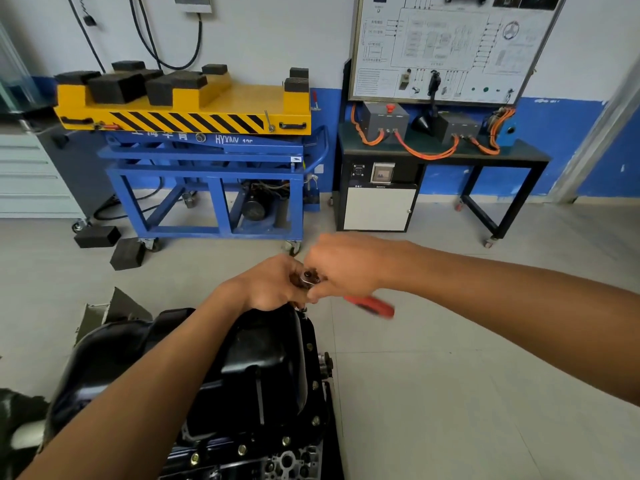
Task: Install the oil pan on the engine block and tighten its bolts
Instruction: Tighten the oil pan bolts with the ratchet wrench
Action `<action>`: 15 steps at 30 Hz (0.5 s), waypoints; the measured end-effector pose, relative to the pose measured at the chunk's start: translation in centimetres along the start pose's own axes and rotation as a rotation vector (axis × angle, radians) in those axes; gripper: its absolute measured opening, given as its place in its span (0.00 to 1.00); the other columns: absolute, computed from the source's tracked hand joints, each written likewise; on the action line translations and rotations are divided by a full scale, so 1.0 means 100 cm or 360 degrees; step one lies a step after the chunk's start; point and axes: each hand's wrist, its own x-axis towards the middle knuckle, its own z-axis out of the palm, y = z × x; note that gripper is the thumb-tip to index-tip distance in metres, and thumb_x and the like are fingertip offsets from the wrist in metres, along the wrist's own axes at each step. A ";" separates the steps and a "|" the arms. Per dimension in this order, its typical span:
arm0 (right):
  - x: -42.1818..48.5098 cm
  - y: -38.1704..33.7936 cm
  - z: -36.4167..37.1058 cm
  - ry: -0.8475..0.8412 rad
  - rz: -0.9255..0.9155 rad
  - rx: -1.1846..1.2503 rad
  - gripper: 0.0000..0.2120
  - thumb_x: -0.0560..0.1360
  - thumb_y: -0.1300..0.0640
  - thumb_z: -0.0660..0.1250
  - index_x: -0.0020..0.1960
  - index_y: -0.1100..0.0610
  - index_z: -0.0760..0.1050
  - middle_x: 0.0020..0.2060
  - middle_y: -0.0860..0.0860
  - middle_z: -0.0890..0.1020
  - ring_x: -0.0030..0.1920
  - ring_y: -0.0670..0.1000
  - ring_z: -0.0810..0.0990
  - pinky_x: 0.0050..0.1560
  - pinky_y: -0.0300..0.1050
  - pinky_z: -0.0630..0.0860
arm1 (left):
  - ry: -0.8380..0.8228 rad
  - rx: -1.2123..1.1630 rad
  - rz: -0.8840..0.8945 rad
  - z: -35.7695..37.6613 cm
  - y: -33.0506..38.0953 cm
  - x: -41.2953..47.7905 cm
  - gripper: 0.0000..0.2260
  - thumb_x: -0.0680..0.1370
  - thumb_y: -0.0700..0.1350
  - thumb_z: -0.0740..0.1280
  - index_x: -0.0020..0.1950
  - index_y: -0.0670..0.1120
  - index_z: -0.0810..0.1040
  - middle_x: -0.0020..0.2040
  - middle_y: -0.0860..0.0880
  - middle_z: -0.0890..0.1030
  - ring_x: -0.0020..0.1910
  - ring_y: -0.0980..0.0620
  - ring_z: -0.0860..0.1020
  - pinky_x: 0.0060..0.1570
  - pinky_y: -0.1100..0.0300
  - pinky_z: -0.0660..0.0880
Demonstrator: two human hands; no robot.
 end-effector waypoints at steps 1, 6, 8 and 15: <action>-0.002 -0.001 0.004 0.0022 0.0042 0.0071 0.19 0.76 0.41 0.68 0.38 0.57 0.76 0.27 0.48 0.74 0.26 0.47 0.72 0.27 0.43 0.66 | -0.0005 0.0001 -0.0007 0.000 0.000 0.000 0.11 0.73 0.36 0.76 0.35 0.51 0.84 0.35 0.50 0.84 0.35 0.57 0.79 0.39 0.67 0.76; -0.005 -0.007 0.015 0.0118 0.0246 0.0194 0.26 0.75 0.40 0.67 0.28 0.56 0.67 0.21 0.48 0.67 0.22 0.48 0.66 0.26 0.41 0.60 | 0.0012 0.0061 -0.0039 0.000 0.002 -0.002 0.16 0.71 0.33 0.75 0.30 0.54 0.84 0.33 0.51 0.84 0.32 0.60 0.77 0.38 0.67 0.74; -0.003 -0.009 0.011 0.0061 0.0291 0.0268 0.25 0.74 0.42 0.71 0.28 0.57 0.67 0.21 0.49 0.67 0.22 0.49 0.66 0.25 0.41 0.61 | 0.0033 0.0053 -0.0037 0.000 0.001 -0.002 0.14 0.71 0.33 0.75 0.33 0.52 0.86 0.35 0.48 0.85 0.33 0.58 0.79 0.40 0.66 0.75; 0.011 -0.013 -0.011 -0.0092 0.0070 -0.0275 0.09 0.74 0.67 0.66 0.48 0.56 0.81 0.32 0.50 0.70 0.32 0.54 0.74 0.33 0.47 0.72 | 0.0118 0.0038 -0.0062 0.004 -0.004 0.002 0.05 0.76 0.40 0.75 0.41 0.41 0.84 0.38 0.44 0.86 0.38 0.51 0.84 0.43 0.61 0.78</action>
